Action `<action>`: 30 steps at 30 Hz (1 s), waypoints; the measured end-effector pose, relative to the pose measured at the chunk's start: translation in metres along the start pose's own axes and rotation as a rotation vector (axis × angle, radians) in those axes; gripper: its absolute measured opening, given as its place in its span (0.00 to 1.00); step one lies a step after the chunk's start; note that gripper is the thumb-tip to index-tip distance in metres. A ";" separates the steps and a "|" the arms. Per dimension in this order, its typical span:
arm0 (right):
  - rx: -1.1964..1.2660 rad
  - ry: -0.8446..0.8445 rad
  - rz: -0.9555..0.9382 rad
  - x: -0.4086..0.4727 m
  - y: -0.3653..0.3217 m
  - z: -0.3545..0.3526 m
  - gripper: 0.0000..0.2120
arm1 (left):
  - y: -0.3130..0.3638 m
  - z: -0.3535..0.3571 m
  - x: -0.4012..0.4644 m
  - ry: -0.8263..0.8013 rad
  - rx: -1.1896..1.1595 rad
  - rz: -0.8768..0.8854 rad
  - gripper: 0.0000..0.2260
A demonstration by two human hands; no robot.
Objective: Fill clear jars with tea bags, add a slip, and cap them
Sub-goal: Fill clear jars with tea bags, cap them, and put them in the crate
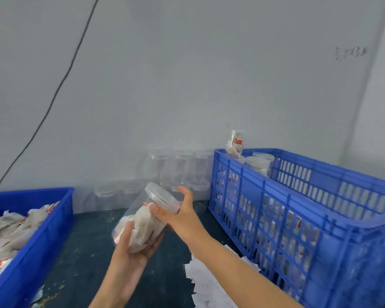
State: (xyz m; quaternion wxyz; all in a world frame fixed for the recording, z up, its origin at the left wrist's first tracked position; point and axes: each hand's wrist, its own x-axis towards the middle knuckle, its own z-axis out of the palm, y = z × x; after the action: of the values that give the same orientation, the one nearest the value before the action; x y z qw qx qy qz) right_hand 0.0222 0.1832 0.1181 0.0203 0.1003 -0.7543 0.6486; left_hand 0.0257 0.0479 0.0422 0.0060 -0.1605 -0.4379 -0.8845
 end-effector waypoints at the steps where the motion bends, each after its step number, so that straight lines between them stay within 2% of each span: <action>1: 0.066 0.035 0.014 0.002 -0.006 -0.005 0.48 | 0.004 0.013 0.005 -0.043 0.001 0.020 0.20; 4: 0.274 0.136 0.034 0.008 -0.024 -0.016 0.52 | 0.011 0.051 0.019 -0.096 -0.029 0.042 0.19; 6: 0.349 0.184 0.023 0.010 -0.039 -0.025 0.49 | 0.015 0.075 0.027 -0.120 -0.060 0.029 0.19; 8: 0.384 0.234 0.020 0.011 -0.056 -0.038 0.45 | 0.019 0.097 0.037 -0.162 0.006 0.032 0.21; 10: 0.391 0.292 0.009 0.014 -0.073 -0.053 0.42 | 0.020 0.115 0.049 -0.182 0.136 0.040 0.26; 12: 0.388 0.354 -0.011 0.018 -0.089 -0.071 0.40 | 0.019 0.130 0.064 -0.124 0.217 0.025 0.35; 14: 0.350 0.417 -0.048 0.022 -0.104 -0.092 0.41 | 0.016 0.147 0.077 -0.075 0.334 0.046 0.35; 16: 0.291 0.460 -0.104 0.026 -0.119 -0.117 0.40 | 0.014 0.166 0.091 -0.051 0.497 0.091 0.29; 19: 0.204 0.506 -0.181 0.031 -0.135 -0.161 0.37 | 0.008 0.203 0.119 -0.107 0.591 0.165 0.24; 22: 0.107 0.563 -0.191 0.042 -0.139 -0.204 0.38 | -0.006 0.235 0.151 -0.211 0.691 0.228 0.27; 27: -0.009 0.661 -0.105 0.066 -0.120 -0.262 0.44 | -0.030 0.272 0.195 -0.336 0.801 0.228 0.42; 30: -0.062 0.683 0.000 0.077 -0.102 -0.284 0.47 | -0.049 0.284 0.211 -0.432 0.971 0.236 0.39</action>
State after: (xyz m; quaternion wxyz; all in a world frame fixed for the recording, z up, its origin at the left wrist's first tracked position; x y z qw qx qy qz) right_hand -0.0635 0.4386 0.2749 0.2748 -0.1234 -0.7231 0.6216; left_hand -0.1032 0.3258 0.2258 0.0886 -0.3657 -0.7662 -0.5209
